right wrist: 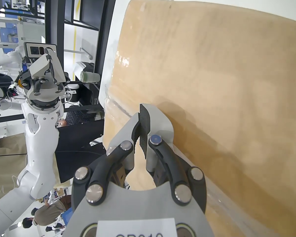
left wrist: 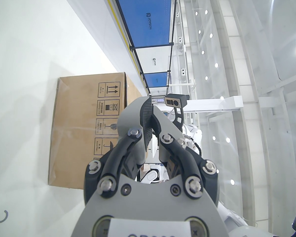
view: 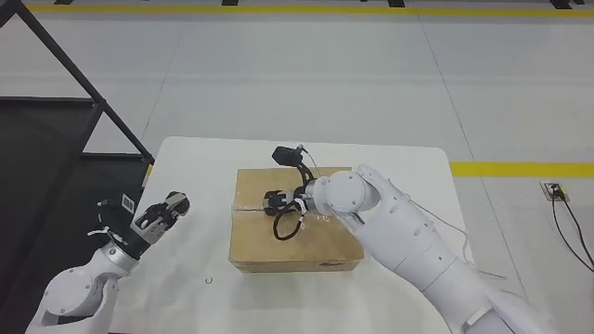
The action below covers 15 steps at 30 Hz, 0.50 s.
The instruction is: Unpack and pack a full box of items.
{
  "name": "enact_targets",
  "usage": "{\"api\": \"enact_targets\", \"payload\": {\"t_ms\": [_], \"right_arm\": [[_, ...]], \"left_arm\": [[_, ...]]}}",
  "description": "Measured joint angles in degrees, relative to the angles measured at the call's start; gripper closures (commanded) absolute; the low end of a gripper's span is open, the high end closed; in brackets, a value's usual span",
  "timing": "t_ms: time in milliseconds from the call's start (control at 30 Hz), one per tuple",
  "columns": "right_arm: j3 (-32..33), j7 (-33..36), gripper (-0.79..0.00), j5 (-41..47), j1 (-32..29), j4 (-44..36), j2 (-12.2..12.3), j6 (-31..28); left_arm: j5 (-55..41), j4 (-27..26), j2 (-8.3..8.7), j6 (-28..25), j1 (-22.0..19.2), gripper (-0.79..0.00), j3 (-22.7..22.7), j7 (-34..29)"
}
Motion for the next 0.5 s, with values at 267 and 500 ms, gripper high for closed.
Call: {"api": "enact_targets", "payload": {"t_ms": [267,500], "right_arm": [[-5.29,-0.26,0.0,3.83,4.0,9.01,-6.27,-2.85],[-7.36,-1.47,0.0,6.08,5.67,14.83,-10.73,-5.66]], "left_arm": [[-1.43,1.2,0.42,-0.74,1.31,0.0,-2.4,-1.62],[-1.25,1.97,0.63,-0.69,1.33,0.0,-2.6,-2.75]]}}
